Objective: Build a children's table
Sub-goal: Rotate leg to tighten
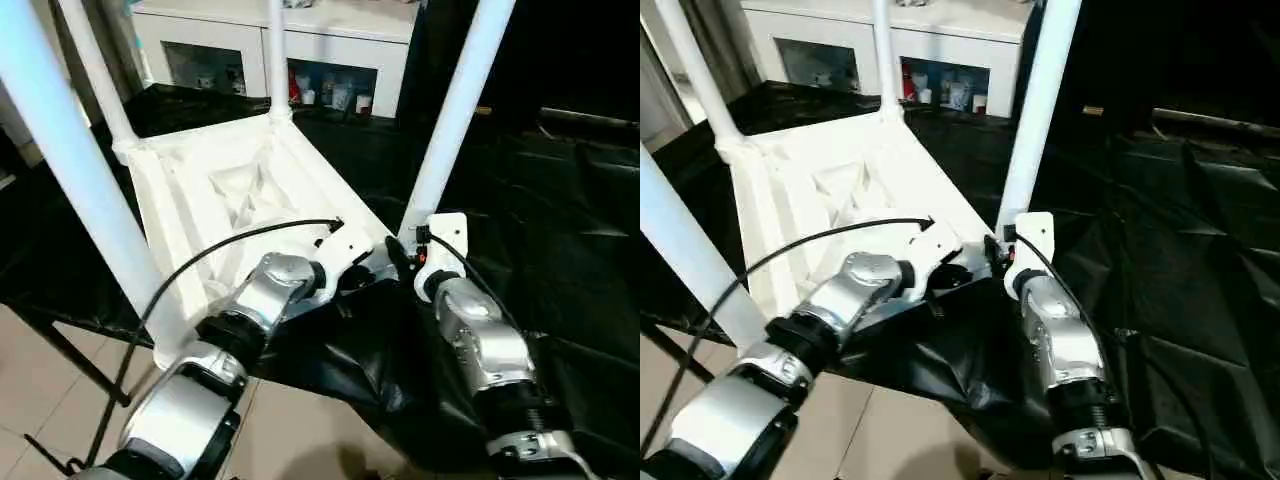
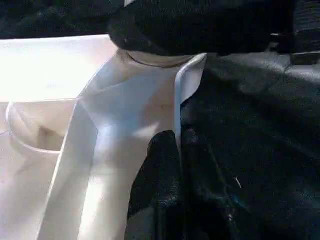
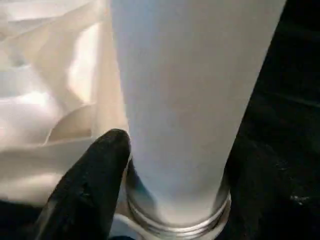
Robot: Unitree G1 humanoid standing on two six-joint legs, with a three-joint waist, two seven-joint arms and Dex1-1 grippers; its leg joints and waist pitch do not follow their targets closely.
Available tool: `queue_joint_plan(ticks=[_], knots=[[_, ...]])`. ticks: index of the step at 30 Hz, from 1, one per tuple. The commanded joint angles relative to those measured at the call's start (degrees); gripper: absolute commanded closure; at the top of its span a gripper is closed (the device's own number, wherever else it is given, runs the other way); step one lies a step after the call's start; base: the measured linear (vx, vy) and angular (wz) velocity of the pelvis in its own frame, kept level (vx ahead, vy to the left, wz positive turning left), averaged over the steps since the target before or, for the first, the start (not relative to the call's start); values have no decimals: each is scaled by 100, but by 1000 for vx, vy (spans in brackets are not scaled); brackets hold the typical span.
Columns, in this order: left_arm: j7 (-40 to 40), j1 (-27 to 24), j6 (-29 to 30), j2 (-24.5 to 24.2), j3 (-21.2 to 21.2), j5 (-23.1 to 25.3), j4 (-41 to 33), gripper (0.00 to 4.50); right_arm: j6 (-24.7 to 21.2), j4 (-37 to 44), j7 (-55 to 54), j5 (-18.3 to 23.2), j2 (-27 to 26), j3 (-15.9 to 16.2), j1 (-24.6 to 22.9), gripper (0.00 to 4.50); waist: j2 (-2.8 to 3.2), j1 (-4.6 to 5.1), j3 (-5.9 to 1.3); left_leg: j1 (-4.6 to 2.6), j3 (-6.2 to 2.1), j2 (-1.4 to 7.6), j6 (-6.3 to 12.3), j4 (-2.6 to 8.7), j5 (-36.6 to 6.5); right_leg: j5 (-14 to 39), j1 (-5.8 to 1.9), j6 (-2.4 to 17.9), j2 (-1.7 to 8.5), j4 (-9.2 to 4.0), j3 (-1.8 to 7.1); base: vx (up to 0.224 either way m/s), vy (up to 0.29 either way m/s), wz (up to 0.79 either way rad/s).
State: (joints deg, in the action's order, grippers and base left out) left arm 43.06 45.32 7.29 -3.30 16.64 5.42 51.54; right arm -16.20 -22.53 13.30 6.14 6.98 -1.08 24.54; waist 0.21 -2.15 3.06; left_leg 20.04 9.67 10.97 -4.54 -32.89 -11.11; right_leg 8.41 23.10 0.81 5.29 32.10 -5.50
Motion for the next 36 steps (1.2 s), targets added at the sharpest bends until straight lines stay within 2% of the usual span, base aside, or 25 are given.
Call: queue_joint_plan(ticks=[1,3,4,5,9,10,13,15,17,18,21,24,28,31,36], knots=[[440,-17,-312,-157,-15,-104,-99,450,-239,518,850,165,395,186,-130,136,-83,-86,-347,4,-4,140,525,373,-1215,2349,-298,731,310,-458,241,0,0,0],[700,-75,-402,-253,8,-150,-201,450,-384,829,1333,277,678,304,-266,136,-86,-114,-356,30,-5,151,581,372,-1097,2165,-323,771,314,-421,248,0,0,0],[1013,-153,-468,-369,36,-212,-337,450,-507,1173,1862,379,1032,468,-454,136,-88,-143,-376,44,-5,170,606,365,-935,1941,-334,827,332,-377,259,0,0,0],[1108,-175,-500,-405,49,-228,-376,450,-520,1248,1987,390,1126,511,-504,136,-89,-183,-399,56,-15,180,655,350,-767,1669,-370,895,331,-334,254,0,0,0],[1879,-367,-612,-672,153,-391,-734,450,-584,1629,2710,493,1682,659,-811,136,-113,-212,-411,58,4,194,741,324,-562,1106,-352,1200,340,-241,273,0,0,0],[2187,-453,-591,-810,189,-435,-919,450,-579,1649,2954,538,1865,645,-877,136,-98,-234,-411,40,4,215,753,319,-601,1036,-345,1288,349,-212,281,0,0,0],[2444,-556,-592,-908,188,-507,-1120,450,-580,1661,3101,543,1969,651,-895,136,-62,-256,-404,20,17,221,697,320,-668,1040,-330,1348,342,-213,287,0,0,0],[2536,-626,-564,-936,190,-526,-1240,450,-633,1716,3154,587,2002,671,-901,136,-87,-279,-399,18,18,221,631,324,-703,1072,-336,1342,346,-205,296,0,0,0],[2568,-674,-540,-952,203,-532,-1321,450,-689,1778,3174,626,1988,691,-905,136,-86,-288,-397,23,14,221,603,326,-701,1084,-341,1320,346,-199,299,0,0,0],[2590,-709,-516,-960,215,-534,-1385,450,-727,1813,3195,650,1964,715,-903,136,-121,-286,-374,32,23,204,564,329,-787,1311,-328,1224,343,-229,298,0,0,0],[2605,-745,-486,-964,222,-536,-1450,450,-727,1821,3257,631,1950,801,-909,136,-114,-296,-375,22,24,200,484,330,-833,1650,-316,1079,344,-258,297,0,0,0],[2604,-780,-476,-960,216,-520,-1476,450,-702,1796,3332,587,1950,866,-926,136,-112,-302,-379,23,20,200,465,329,-802,1687,-313,1022,341,-257,295,0,0,0],[2589,-776,-449,-950,207,-509,-1487,450,-731,1825,3397,605,1996,872,-953,136,-106,-300,-386,26,17,202,478,322,-732,1476,-316,1069,335,-232,296,0,0,0],[2543,-761,-445,-955,181,-483,-1449,450,-754,1890,3458,674,2080,884,-996,170,-116,-305,-387,37,19,193,529,311,-675,1388,-330,1095,332,-220,295,0,0,0],[2513,-750,-454,-962,155,-455,-1410,450,-783,1971,3632,709,2145,914,-1043,193,-123,-314,-397,34,20,194,534,304,-661,1469,-328,1060,332,-225,291,0,0,0]])
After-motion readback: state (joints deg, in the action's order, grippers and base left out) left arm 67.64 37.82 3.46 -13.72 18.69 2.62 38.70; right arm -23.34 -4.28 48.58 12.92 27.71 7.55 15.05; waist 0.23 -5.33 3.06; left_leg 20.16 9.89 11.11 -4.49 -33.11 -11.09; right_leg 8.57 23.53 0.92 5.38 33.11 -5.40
